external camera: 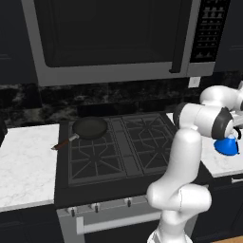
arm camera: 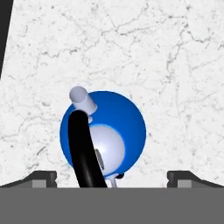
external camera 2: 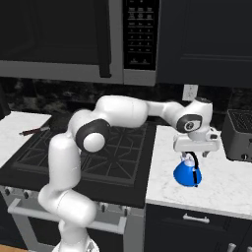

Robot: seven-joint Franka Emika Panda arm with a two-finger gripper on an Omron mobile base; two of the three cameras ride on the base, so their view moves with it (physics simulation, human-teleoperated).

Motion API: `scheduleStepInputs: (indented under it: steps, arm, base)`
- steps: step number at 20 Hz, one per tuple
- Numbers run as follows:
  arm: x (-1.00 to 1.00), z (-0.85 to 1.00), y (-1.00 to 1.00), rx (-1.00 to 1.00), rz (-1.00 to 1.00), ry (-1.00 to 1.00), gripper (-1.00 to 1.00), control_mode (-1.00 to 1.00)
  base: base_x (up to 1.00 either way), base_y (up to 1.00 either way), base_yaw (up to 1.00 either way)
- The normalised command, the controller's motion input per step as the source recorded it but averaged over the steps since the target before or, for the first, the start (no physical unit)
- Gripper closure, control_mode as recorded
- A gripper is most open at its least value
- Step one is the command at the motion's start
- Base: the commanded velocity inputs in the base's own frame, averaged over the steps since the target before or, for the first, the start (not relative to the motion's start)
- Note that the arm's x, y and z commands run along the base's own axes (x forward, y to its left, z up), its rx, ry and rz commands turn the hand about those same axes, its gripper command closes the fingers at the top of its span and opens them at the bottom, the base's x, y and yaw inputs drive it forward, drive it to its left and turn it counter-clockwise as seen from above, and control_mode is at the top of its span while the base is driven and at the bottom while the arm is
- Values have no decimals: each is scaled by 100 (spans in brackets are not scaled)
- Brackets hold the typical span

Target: Pick the kettle from the counter and place it on a stove burner. Then turn the burner on.

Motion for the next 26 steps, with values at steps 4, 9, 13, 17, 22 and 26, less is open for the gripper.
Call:
scheduleStepInputs:
  steps: [4,9,13,17,22,26]
  arm:
    - [0,-19,0,1,0,0,-100,-100]
    - [0,-3,0,0,0,0,100,-100]
    - [0,0,0,0,0,0,100,-100]
    - [0,0,0,0,0,0,100,-100]
    - [-5,2,17,0,0,-2,100,-100]
    - [-19,33,74,-4,-3,-8,100,-100]
  base:
    - [0,0,0]
    - [0,0,0]
    - [0,0,0]
    - [0,0,0]
    - [0,0,0]
    - [0,0,0]
